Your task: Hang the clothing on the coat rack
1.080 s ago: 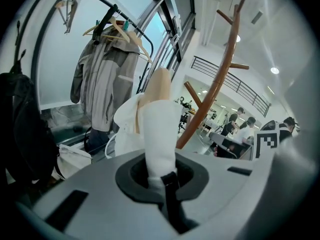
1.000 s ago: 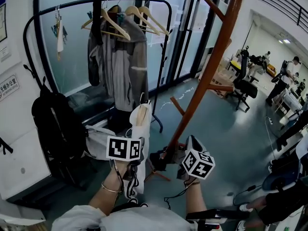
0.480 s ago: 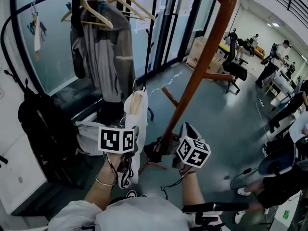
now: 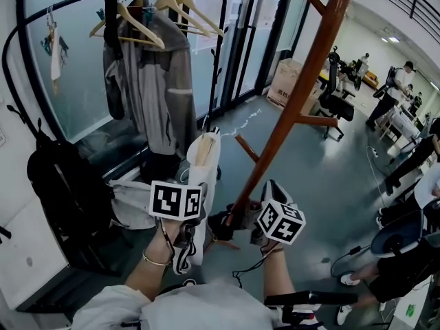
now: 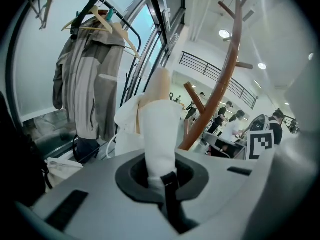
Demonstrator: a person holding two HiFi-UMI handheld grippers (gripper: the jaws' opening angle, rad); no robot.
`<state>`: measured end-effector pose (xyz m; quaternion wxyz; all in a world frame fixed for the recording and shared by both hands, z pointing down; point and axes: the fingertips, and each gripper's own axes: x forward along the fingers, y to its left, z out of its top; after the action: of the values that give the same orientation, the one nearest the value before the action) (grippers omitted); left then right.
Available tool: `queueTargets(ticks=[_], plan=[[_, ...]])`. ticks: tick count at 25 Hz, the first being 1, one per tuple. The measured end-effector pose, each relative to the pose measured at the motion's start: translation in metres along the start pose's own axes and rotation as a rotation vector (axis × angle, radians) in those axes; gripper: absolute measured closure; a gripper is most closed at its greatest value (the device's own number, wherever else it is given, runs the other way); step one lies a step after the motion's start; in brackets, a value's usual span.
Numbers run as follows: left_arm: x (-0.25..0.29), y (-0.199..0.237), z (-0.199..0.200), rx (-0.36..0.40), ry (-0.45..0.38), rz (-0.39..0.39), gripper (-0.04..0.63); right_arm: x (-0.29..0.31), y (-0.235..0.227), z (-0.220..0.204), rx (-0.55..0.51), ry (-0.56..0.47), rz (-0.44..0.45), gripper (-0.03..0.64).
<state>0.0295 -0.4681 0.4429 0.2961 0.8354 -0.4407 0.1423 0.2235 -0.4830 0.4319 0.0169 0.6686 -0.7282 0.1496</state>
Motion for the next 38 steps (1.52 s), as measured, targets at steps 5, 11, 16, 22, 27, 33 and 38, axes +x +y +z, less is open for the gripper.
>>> queueTargets(ticks=[5,11,16,22,27,33,38], plan=[[0.004,-0.004,0.008,0.04,0.006,-0.013,0.581,0.004,-0.004,-0.002,0.012,0.003,-0.008,0.594],[0.012,-0.011,0.01,0.057,0.016,-0.027,0.581,0.004,-0.011,0.0,0.017,0.0,-0.02,0.594],[0.016,-0.016,0.009,0.075,0.025,-0.042,0.581,0.002,-0.018,-0.002,0.016,0.005,-0.038,0.594],[0.022,-0.026,0.006,0.099,0.042,-0.066,0.581,-0.005,-0.025,-0.002,0.016,0.004,-0.059,0.594],[0.024,-0.034,0.002,0.113,0.056,-0.083,0.581,-0.013,-0.03,-0.003,0.022,0.003,-0.076,0.594],[0.026,-0.042,-0.003,0.13,0.068,-0.104,0.581,-0.021,-0.036,-0.006,0.029,0.001,-0.096,0.594],[0.03,-0.049,-0.007,0.147,0.081,-0.117,0.581,-0.028,-0.041,-0.009,0.039,-0.001,-0.111,0.594]])
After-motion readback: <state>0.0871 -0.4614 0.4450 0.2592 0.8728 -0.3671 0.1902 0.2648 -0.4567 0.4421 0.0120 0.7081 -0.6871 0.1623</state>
